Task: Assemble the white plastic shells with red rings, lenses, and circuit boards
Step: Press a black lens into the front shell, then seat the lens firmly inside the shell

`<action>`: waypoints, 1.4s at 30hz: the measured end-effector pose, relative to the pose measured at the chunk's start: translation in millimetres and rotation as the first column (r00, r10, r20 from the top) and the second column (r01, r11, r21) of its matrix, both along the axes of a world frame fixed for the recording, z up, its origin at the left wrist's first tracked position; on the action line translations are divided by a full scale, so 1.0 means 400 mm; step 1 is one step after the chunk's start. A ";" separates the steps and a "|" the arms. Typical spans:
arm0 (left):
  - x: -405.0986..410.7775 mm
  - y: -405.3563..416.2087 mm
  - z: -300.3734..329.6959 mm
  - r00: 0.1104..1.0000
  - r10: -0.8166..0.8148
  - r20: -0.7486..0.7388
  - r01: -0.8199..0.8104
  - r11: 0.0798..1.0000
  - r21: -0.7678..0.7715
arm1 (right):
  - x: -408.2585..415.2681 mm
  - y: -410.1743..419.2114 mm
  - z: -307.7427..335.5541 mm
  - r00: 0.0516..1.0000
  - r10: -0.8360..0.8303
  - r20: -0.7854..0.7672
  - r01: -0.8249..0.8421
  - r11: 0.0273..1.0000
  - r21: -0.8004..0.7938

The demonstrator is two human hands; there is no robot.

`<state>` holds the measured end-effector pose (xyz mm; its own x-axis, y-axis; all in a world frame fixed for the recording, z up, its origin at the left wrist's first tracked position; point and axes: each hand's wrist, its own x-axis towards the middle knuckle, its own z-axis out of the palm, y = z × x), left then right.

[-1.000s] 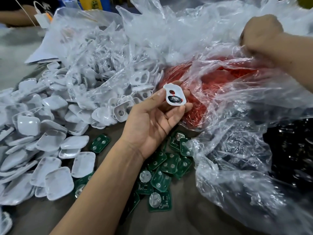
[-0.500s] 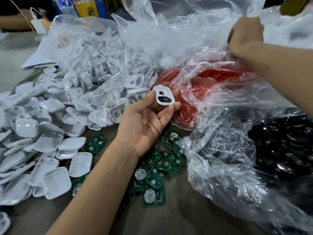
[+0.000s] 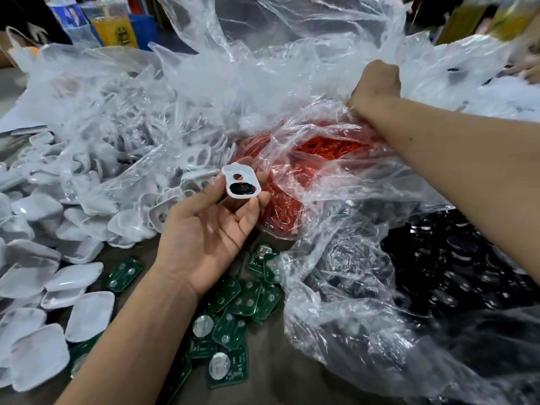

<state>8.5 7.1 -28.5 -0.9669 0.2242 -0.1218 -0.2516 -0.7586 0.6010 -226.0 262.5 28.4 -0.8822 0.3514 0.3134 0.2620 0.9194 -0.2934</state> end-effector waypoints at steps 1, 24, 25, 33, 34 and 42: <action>0.000 0.001 0.000 1.000 0.000 -0.003 0.000 1.000 -0.005 | 0.004 -0.003 0.000 1.000 -0.011 -0.015 0.011 1.000 -0.018; 0.010 -0.008 -0.002 1.000 -0.001 -0.030 0.003 0.997 0.072 | 0.497 -0.294 -0.010 0.719 0.415 -0.558 -0.661 0.161 -0.733; 0.011 -0.009 0.000 1.000 0.022 -0.017 -0.021 0.998 0.058 | 0.508 -0.289 -0.027 0.722 0.418 -0.551 -0.651 0.144 -0.745; 0.040 -0.028 0.000 0.994 0.112 0.011 -0.112 0.993 -0.049 | 0.540 -0.264 -0.094 0.693 0.453 -0.560 -0.634 0.013 -0.774; 0.043 -0.034 0.003 0.994 0.111 0.002 -0.111 0.993 -0.049 | 0.542 -0.263 -0.093 0.691 0.458 -0.559 -0.626 -0.007 -0.780; 0.031 -0.042 0.004 0.991 0.134 0.024 -0.132 0.988 -0.081 | 0.547 -0.265 -0.102 0.681 0.522 -0.514 -0.587 -0.031 -0.809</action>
<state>20.9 -9.9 -26.8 -0.9832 0.0825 -0.1631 -0.1703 -0.7371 0.6539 -7.3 156.5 -12.4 -0.9441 -0.2041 0.2589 -0.2332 -0.1419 -0.9620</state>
